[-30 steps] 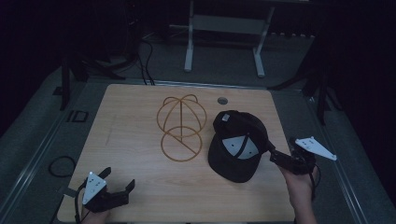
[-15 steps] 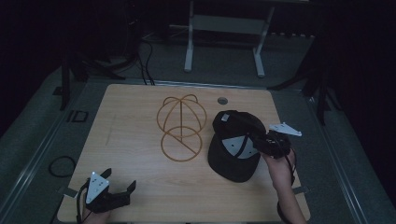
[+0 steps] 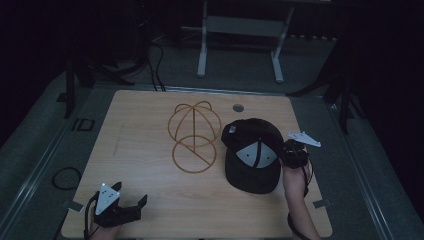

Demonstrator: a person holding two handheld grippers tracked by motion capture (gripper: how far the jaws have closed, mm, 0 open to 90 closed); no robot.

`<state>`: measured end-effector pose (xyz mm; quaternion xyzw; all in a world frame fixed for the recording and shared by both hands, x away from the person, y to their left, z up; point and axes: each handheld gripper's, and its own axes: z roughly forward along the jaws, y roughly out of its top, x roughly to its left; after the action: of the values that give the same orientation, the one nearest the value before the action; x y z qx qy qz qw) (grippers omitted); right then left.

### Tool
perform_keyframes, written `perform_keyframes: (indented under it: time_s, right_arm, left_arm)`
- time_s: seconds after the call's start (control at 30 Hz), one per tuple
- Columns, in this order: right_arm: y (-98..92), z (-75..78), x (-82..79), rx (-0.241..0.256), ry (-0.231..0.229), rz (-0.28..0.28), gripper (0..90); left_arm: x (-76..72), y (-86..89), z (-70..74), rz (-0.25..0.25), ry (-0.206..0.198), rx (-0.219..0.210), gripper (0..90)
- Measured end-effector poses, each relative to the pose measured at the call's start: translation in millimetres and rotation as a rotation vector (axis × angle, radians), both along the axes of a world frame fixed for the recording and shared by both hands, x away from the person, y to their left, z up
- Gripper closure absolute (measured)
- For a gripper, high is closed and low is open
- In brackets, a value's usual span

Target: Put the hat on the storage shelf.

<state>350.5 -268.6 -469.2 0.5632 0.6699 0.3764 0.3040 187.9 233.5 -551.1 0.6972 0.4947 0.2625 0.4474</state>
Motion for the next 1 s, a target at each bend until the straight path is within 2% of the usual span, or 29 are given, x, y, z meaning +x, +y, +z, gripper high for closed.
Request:
perform_keyframes:
  time_s: [0.1, 0.13, 0.17, 0.3, 0.47, 0.73, 0.83, 0.9, 1.0]
  right_arm:
    - [1.0, 9.6, -2.6, 0.010, -0.028, 0.018, 88.2]
    - [2.4, 16.5, -5.3, -0.006, -0.054, 0.032, 88.2]
    - [2.4, 16.5, -5.3, -0.006, -0.054, 0.032, 88.2]
    - [2.2, 29.3, -11.9, -0.007, -0.101, 0.040, 88.3]
    - [-1.3, 46.8, -22.9, 0.000, -0.160, 0.069, 88.5]
    - [-7.9, 67.0, -42.6, 0.014, -0.213, 0.108, 88.5]
    - [-9.7, 72.3, -50.5, 0.014, -0.235, 0.127, 88.5]
    - [-12.1, 77.3, -60.8, 0.006, -0.253, 0.146, 88.6]
    - [-13.0, 78.5, -65.0, 0.009, -0.258, 0.156, 88.6]
  left_arm:
    - [0.2, -0.8, -0.7, -0.009, 0.003, -0.005, 1.7]
    - [0.2, -1.4, -0.8, -0.009, 0.005, -0.003, 1.7]
    - [0.1, -1.9, -0.8, -0.012, 0.004, -0.003, 1.7]
    - [0.0, -5.5, 0.0, -0.026, 0.003, -0.021, 1.7]
    - [1.9, -16.7, 3.8, -0.042, -0.007, -0.017, 1.7]
    - [3.2, -33.7, 6.6, -0.074, 0.001, -0.026, 1.7]
    - [2.8, -40.5, 9.5, -0.093, -0.003, -0.027, 1.7]
    - [3.6, -51.4, 13.2, -0.134, 0.011, -0.042, 1.7]
    - [6.4, -62.3, 16.3, -0.167, 0.018, -0.057, 1.7]
